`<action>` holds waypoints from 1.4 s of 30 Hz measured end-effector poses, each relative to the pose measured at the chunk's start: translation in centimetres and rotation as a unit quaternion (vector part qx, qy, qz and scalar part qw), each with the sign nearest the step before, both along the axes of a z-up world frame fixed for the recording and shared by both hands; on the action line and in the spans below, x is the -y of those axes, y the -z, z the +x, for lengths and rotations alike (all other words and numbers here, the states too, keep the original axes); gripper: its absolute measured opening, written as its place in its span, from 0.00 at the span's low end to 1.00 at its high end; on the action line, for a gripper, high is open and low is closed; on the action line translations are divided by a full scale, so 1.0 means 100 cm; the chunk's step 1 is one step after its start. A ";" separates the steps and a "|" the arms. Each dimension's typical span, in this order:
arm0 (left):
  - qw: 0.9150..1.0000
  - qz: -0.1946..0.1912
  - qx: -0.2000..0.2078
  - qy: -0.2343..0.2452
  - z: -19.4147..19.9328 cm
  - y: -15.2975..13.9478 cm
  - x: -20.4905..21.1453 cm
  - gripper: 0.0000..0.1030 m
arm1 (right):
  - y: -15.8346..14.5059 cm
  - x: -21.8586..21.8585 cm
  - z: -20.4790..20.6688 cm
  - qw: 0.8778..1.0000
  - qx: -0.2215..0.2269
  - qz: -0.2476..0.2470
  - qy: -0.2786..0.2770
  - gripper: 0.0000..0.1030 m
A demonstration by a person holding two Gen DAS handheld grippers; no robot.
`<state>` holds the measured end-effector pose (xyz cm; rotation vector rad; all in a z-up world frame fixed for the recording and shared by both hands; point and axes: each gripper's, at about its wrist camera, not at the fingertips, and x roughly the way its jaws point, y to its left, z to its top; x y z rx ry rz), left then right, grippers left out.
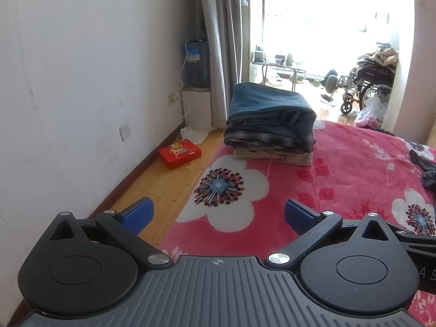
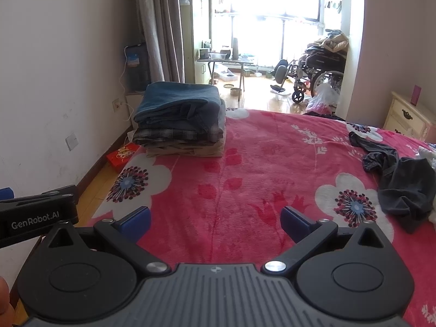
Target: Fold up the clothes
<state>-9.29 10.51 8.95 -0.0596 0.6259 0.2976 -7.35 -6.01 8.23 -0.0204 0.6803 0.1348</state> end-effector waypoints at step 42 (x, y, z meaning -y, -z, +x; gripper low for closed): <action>1.000 -0.002 -0.007 -0.015 -0.003 0.004 -0.018 1.00 | 0.002 -0.014 -0.001 1.000 -0.002 -0.003 -0.006 1.00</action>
